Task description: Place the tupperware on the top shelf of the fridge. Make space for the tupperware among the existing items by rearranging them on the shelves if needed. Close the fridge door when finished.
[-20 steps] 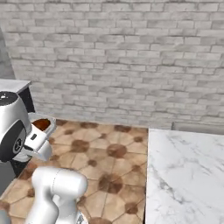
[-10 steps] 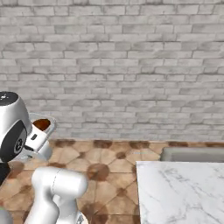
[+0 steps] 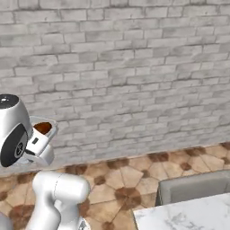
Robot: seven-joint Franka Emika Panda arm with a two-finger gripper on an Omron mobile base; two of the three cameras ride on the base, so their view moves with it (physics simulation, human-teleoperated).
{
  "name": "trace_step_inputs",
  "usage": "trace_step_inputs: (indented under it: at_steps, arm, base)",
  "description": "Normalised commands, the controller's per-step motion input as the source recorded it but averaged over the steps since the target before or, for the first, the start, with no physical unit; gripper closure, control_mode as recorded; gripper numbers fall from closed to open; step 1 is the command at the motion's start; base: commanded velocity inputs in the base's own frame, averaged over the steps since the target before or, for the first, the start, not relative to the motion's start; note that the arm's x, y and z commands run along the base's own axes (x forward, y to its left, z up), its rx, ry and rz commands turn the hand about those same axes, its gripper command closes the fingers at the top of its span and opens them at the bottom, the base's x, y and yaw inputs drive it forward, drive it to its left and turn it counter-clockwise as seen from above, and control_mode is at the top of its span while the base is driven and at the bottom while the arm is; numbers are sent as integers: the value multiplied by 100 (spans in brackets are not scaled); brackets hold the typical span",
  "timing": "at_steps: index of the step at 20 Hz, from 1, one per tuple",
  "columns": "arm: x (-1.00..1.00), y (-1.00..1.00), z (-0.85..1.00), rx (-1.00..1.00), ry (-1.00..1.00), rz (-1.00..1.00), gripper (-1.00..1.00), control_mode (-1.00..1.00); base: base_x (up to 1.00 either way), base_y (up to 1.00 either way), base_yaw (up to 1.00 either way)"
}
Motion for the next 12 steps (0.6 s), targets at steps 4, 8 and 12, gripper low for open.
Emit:
trace_step_inputs:
  at_steps: [4,8,12]
  arm:
    - [0,0,0,0,0,0,100,100]
    - [0,0,0,0,0,0,100,100]
    - [0,0,0,0,0,0,100,100]
  base:
    - [100,0,-52]
    - [89,0,-59]
    - [77,0,-64]
